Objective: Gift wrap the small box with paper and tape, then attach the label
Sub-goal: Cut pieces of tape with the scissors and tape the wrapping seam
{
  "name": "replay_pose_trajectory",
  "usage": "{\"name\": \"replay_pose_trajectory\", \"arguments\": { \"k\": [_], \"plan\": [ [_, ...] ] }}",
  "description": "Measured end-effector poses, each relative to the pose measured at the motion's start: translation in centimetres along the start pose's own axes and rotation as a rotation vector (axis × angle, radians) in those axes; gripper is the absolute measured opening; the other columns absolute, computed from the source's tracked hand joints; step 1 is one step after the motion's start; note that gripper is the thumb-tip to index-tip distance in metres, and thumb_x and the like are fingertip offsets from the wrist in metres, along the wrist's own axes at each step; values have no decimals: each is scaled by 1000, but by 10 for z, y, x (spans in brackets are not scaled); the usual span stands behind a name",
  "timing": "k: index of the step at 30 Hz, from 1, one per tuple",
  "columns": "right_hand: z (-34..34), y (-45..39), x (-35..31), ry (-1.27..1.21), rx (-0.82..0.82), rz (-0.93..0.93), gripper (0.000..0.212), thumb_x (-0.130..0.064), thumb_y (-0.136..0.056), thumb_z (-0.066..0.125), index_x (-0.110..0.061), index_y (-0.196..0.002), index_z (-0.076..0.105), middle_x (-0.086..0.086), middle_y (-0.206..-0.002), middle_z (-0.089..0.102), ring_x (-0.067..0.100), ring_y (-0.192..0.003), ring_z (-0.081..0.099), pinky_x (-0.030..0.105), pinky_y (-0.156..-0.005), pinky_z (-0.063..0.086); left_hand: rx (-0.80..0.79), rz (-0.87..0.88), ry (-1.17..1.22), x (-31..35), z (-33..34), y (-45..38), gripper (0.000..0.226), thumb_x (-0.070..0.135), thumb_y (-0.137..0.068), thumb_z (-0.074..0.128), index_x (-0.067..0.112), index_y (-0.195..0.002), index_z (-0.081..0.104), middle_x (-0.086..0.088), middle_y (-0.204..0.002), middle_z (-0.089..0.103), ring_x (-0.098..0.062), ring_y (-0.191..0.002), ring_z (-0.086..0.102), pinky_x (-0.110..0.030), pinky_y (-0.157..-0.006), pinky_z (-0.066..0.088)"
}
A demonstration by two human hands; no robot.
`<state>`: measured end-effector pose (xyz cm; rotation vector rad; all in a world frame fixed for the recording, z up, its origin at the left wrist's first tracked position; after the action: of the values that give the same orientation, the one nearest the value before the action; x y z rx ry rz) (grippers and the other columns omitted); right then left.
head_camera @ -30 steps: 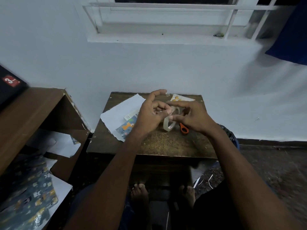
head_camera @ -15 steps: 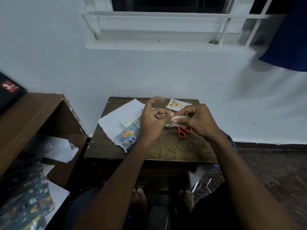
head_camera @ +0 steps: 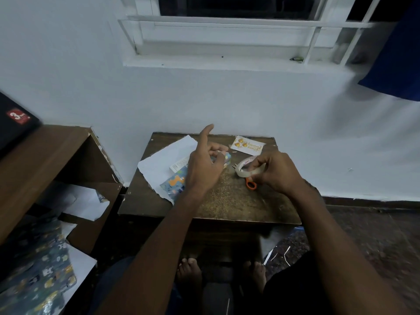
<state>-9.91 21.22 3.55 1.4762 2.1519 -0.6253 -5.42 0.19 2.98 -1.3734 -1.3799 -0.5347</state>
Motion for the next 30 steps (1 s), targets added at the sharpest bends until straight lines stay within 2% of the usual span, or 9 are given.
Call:
{"name": "replay_pose_trajectory", "arguments": {
  "k": [4, 7, 9, 11, 15, 18, 22, 25, 30],
  "plan": [
    [10, -2, 2, 96, -170, 74, 26, -35, -62, 99, -22, -73, 79, -9, -74, 74, 6, -74, 66, 25, -60, 44, 15, 26, -187, -10, -11, -6, 79, 10, -95, 71, 28, -161, 31, 14, -108, 74, -7, -100, 68, -47, -101, 55],
    [10, -5, -7, 74, -66, 49, 26, -45, -71, 92, -23, -72, 79, -10, -72, 74, 6, -75, 68, 34, -69, 55, 46, -2, -253, -18, -20, -12, 85, 11, -91, 75, 29, -161, 31, 15, -111, 72, -10, -104, 66, -50, -104, 52],
    [13, -10, -22, 56, 96, -18, 19, -39, -76, 88, -23, -75, 78, -13, -71, 71, 7, -74, 65, 35, -71, 55, 55, -33, -306, -24, -27, -16, 87, 13, -91, 77, 28, -162, 30, 11, -119, 71, -14, -113, 65, -49, -110, 47],
    [21, -16, -42, -14, 157, -135, 12, -28, -77, 89, -23, -82, 79, -14, -77, 70, 7, -74, 62, 33, -74, 53, 64, -67, -382, -29, -33, -19, 87, 15, -92, 76, 26, -163, 26, 8, -130, 69, -19, -123, 62, -44, -115, 39],
    [54, -23, -73, -13, 39, -350, 19, -17, -81, 85, -20, -100, 83, -7, -101, 74, 11, -92, 64, 31, -84, 53, -6, -180, -431, -44, -38, -24, 84, 21, -98, 72, 23, -165, 21, 1, -138, 67, -25, -130, 60, -45, -117, 37],
    [70, -25, -85, 89, 25, -378, 24, -13, -84, 80, -16, -108, 82, -2, -111, 75, 20, -107, 65, 32, -90, 47, -33, -253, -359, -55, -39, -26, 82, 24, -100, 71, 26, -166, 22, -6, -133, 69, -28, -127, 62, -46, -111, 46],
    [73, -28, -91, 92, 29, -401, 20, -15, -89, 74, -18, -106, 84, -4, -112, 77, 18, -106, 67, 32, -89, 52, -10, -271, -345, -55, -41, -30, 81, 24, -100, 71, 27, -165, 22, -7, -123, 71, -25, -117, 65, -41, -100, 52],
    [76, -29, -93, 112, -2, -419, 21, -24, -93, 70, -20, -110, 82, -6, -116, 75, 14, -106, 67, 35, -87, 55, -22, -256, -371, -50, -42, -34, 81, 19, -102, 67, 27, -167, 19, -1, -109, 72, -19, -103, 67, -35, -83, 50],
    [92, -30, -103, 220, 95, -399, 18, -24, -94, 60, -21, -101, 77, -4, -92, 62, 17, -89, 58, 33, -63, 45, -61, -235, -316, -50, -46, -37, 78, 12, -101, 60, 29, -166, 20, 4, -98, 72, -16, -93, 67, -42, -87, 56]
  ]
}}
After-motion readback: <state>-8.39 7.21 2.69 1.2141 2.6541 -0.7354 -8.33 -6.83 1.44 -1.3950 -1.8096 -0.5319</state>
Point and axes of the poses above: each hand's wrist, its own y-axis away from the middle knuckle, its own z-axis out of the palm, x = y × z, the point moved 3 cm from there along -y, towards the middle knuckle
